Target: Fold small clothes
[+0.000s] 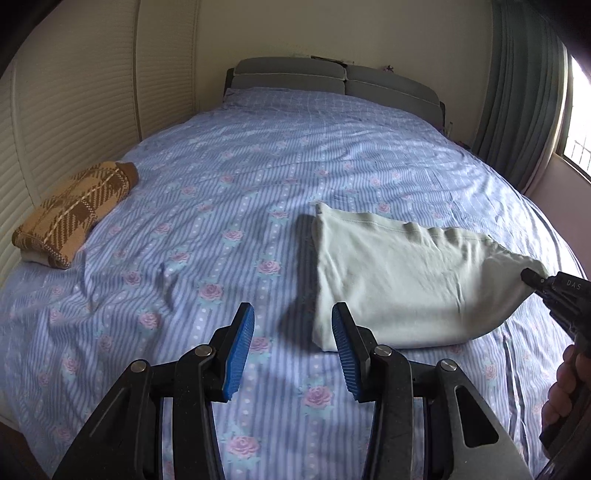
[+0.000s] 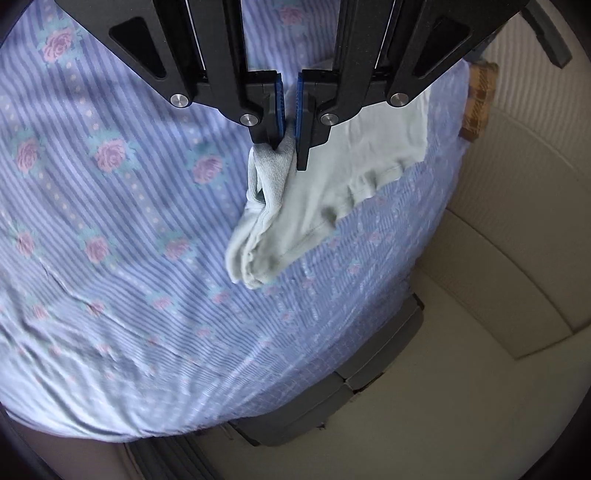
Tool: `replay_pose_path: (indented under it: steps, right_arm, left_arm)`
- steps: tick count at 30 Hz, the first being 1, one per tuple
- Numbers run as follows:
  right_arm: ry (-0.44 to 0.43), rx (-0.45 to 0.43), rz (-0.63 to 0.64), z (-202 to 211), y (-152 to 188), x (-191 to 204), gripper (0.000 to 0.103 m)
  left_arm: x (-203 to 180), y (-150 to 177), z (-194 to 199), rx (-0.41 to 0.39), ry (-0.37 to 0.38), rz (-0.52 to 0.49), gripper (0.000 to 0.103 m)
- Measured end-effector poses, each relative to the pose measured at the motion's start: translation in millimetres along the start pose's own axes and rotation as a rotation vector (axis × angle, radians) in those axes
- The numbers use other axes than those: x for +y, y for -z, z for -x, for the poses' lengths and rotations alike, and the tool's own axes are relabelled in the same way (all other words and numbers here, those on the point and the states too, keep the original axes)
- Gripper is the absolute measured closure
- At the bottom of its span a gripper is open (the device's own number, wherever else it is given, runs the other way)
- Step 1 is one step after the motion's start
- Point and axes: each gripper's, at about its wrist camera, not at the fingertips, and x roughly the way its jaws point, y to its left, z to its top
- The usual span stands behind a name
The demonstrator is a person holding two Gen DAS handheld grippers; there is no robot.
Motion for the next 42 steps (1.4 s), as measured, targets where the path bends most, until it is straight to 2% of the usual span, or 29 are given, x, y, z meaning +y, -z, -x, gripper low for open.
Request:
replay_pose_path:
  steps: [3, 7, 12, 15, 18, 22, 23, 27, 29, 32, 38, 42]
  right_arm:
    - [0.005, -0.010, 0.159, -5, -4, 49, 0.097]
    - [-0.018, 0.010, 0.375, -23, 12, 118, 0.097]
    - [-0.055, 0.113, 0.687, -53, 78, 196, 0.097]
    - [-0.049, 0.217, 0.837, -70, 127, 214, 0.097]
    - [0.021, 0.262, 0.915, -83, 161, 211, 0.096]
    - [0.012, 0.269, 0.870, -81, 162, 202, 0.094]
    - [0.001, 0.271, 0.852, -79, 158, 200, 0.091]
    - [-0.068, 0.250, 0.746, -60, 139, 190, 0.063]
    - [-0.101, 0.231, 0.675, -50, 128, 181, 0.057]
    - [-0.116, 0.208, 0.575, -35, 106, 159, 0.057]
    - [-0.041, 0.193, 0.465, -25, 70, 110, 0.056]
    - [-0.030, 0.245, 0.386, -38, 57, 80, 0.056]
  left_arm:
    - [25, -2, 9, -0.007, -0.018, 0.028, 0.060]
    - [63, -2, 18, -0.012, -0.050, 0.069, 0.057]
    - [103, 4, 24, -0.009, -0.078, 0.113, 0.057]
    - [121, 8, 25, 0.000, -0.084, 0.128, 0.057]
    - [131, 12, 23, 0.011, -0.082, 0.133, 0.057]
    - [136, 18, 18, 0.021, -0.066, 0.135, 0.057]
    - [136, 19, 16, 0.024, -0.060, 0.137, 0.057]
    - [128, 17, 10, 0.027, -0.013, 0.127, 0.057]
    - [118, 14, 6, 0.027, 0.018, 0.108, 0.057]
    - [99, 8, 0, 0.030, 0.069, 0.088, 0.057]
    - [47, -10, -26, 0.045, 0.168, 0.043, 0.057]
    - [15, -21, -51, 0.059, 0.174, 0.005, 0.057]
